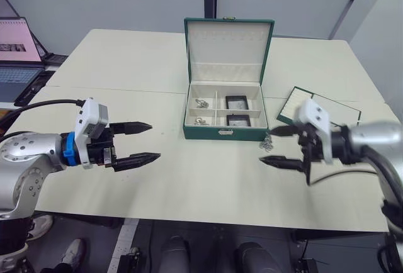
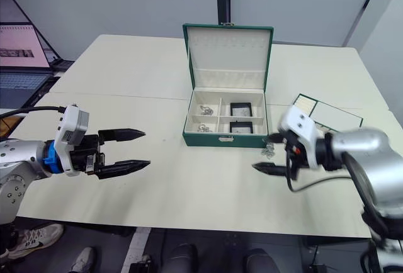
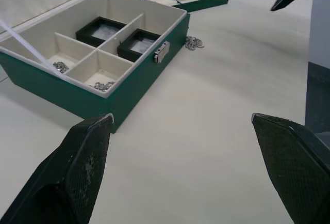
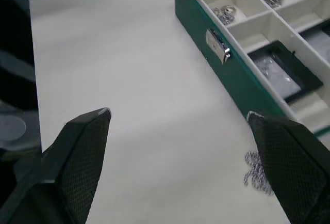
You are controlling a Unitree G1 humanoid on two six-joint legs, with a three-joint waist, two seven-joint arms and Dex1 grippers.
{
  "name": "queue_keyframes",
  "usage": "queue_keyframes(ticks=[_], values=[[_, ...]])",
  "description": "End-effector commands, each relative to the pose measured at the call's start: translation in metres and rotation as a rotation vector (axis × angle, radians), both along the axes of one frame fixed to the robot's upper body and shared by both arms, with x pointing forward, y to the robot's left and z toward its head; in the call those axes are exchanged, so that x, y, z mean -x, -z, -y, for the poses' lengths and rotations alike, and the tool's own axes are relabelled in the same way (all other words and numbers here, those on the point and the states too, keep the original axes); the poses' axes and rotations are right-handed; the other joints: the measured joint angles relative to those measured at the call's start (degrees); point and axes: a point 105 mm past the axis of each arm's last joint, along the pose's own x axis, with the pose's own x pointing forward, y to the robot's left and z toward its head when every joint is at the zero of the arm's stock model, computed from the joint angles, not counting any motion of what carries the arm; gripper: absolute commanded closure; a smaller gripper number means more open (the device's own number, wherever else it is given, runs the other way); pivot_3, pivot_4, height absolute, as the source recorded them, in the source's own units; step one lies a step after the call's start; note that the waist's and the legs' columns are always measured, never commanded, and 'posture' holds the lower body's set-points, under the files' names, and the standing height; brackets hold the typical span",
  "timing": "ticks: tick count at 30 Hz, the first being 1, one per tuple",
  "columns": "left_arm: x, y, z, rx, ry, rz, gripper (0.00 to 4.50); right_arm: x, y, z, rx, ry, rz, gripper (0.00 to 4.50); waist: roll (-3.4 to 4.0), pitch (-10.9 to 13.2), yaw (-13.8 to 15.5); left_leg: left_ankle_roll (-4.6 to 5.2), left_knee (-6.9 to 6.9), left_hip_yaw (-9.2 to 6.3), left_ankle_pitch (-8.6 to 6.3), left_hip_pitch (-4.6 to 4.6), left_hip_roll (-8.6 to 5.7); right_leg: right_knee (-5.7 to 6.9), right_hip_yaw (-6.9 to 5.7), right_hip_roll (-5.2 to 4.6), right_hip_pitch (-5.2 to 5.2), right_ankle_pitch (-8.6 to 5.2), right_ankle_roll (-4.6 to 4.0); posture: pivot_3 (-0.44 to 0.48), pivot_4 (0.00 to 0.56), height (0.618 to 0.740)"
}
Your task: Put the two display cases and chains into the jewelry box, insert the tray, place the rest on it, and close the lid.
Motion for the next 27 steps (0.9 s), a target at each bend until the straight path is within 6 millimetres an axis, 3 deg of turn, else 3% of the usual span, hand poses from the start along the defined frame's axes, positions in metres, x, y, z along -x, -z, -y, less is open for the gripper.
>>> queue_keyframes(ticks=[1, 3, 9, 16, 21, 27], values=[[0.005, -0.003, -0.011, 0.012, -0.035, 0.010, 0.01, 0.026, -0.002, 0.003, -0.046, 0.048, 0.053, 0.00, -0.01, 0.00, 0.00, 0.00, 0.01, 0.00, 0.00, 0.02, 0.00, 0.00, 0.01, 0.00, 0.01, 0.00, 0.00, 0.000, 0.150, 0.737], [0.000, 0.002, -0.021, -0.037, -0.120, 0.105, 0.01, 0.039, 0.006, 0.008, -0.090, 0.083, 0.030, 0.00, 0.00, 0.00, 0.03, 0.01, -0.02, -0.01, -0.01, 0.02, 0.00, -0.07, -0.01, -0.01, 0.03, -0.01, 0.01, 0.000, 0.150, 0.737], [0.013, 0.013, -0.035, 0.052, -0.082, -0.015, 0.01, 0.076, 0.025, 0.023, -0.187, 0.151, -0.045, 0.00, -0.08, -0.03, 0.17, 0.01, -0.01, 0.00, -0.01, 0.01, -0.03, -0.15, -0.04, -0.02, 0.09, -0.01, 0.01, 0.000, 0.150, 0.737], [0.019, 0.012, -0.040, 0.042, -0.065, -0.029, 0.01, 0.085, 0.031, 0.032, -0.220, 0.186, -0.075, 0.00, -0.12, -0.06, -0.05, 0.01, -0.02, -0.01, -0.01, 0.07, -0.02, -0.09, -0.01, -0.01, 0.10, 0.00, 0.00, 0.000, 0.150, 0.737], [0.016, 0.006, -0.030, 0.060, -0.035, -0.016, 0.01, 0.079, 0.031, 0.037, -0.215, 0.192, -0.083, 0.00, -0.19, -0.09, 0.04, 0.01, -0.01, -0.01, -0.01, 0.05, -0.03, -0.11, -0.02, -0.02, 0.11, 0.00, 0.00, 0.000, 0.150, 0.737], [0.011, -0.015, 0.025, 0.107, 0.121, 0.087, 0.01, 0.067, 0.029, 0.035, -0.231, 0.222, -0.082, 0.00, -0.21, -0.09, 0.18, 0.02, 0.00, -0.01, -0.01, 0.04, -0.04, -0.12, 0.00, -0.02, 0.14, 0.00, 0.00, 0.000, 0.150, 0.737]])
